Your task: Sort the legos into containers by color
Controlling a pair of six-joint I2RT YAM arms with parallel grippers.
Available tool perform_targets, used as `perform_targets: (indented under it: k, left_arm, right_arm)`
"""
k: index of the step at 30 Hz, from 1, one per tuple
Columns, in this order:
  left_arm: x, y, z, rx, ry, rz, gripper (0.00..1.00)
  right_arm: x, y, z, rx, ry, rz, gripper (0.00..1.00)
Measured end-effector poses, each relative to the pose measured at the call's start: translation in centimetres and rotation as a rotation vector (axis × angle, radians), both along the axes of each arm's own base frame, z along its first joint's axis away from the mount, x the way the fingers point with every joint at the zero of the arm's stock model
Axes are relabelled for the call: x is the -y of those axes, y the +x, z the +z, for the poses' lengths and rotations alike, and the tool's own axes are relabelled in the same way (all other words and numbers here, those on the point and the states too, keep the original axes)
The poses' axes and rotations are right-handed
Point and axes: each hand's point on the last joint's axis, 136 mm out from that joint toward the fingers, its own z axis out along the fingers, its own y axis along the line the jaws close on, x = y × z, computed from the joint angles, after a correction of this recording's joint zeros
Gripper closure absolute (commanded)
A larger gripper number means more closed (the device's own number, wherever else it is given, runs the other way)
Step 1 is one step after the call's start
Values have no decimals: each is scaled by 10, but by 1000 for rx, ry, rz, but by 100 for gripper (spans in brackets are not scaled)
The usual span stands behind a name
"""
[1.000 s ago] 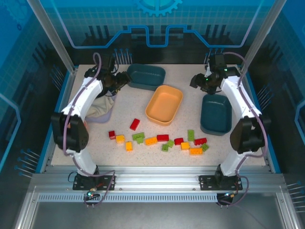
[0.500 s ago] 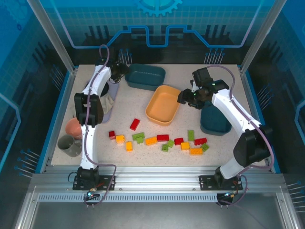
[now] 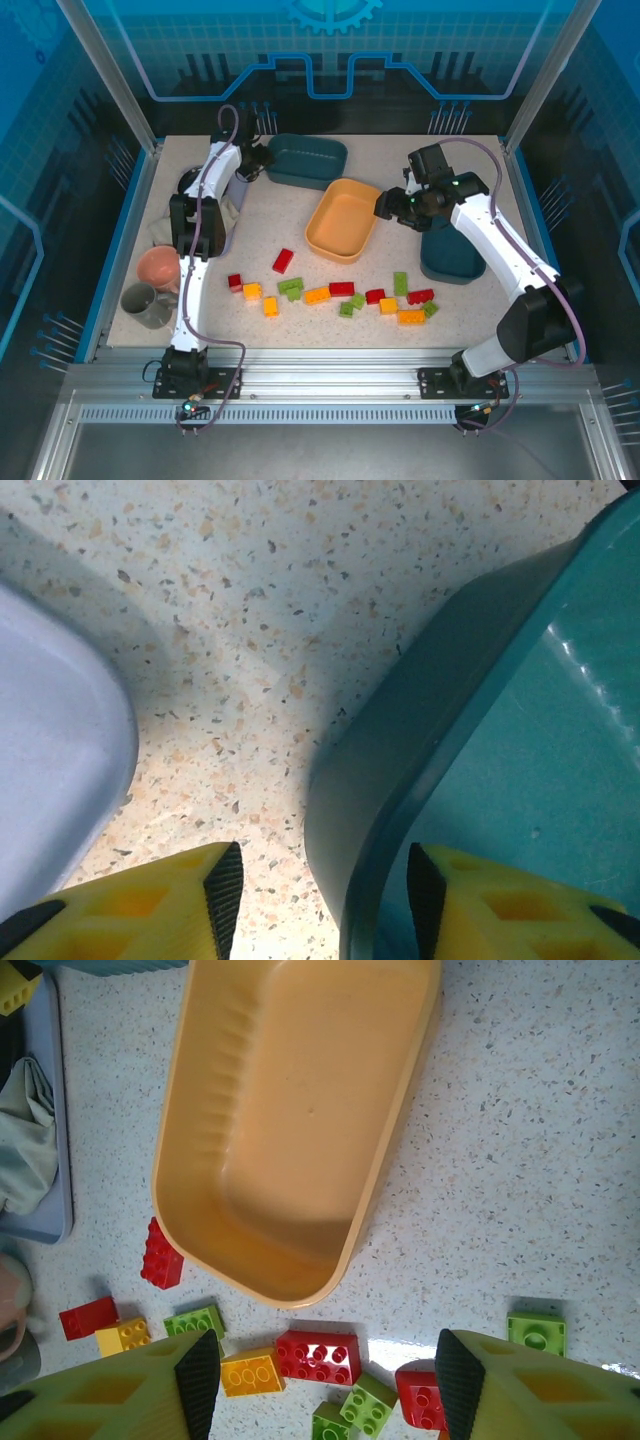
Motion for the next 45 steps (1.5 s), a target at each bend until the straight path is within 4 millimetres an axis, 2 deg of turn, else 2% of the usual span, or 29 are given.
perform_targets:
  k: [7,11,17,21,24,26,30,37,41,45]
  left_arm:
    - [7,-15,-8,-63,-11,6,60]
    - [18,-33,-13,-126,-35,13,61]
    - [41,-59,-5,-195,-73,13,60]
    - [64,-86,1,-249,-103,13,55]
    - [85,-118,1,-310,-131,13,55]
    - [99,-135,2,-345,-157,10,55]
    - [127,-151,0,-381,-203,-10,55]
    - [167,-178,2,-418,-267,-42,54]
    - [174,-187,14,-409,-273,-60,40]
    - [166,-190,45,-343,-250,-88,38]
  right_arm:
    - [-1,3,-13,-33,-11,1,38]
    - [-2,3,-16,-44,-13,6,38]
    - [-3,3,-16,-43,-10,17,38]
    - [-1,3,-18,-46,-11,17,38]
    - [5,1,-27,-66,-19,8,38]
    - [12,0,-32,-80,-28,0,38]
    - [33,3,-37,-93,-41,-42,38]
    - [107,11,-51,-131,-102,-210,40]
    - [129,13,-73,-186,-119,-247,36]
    - [129,12,-97,-250,-116,-208,27]
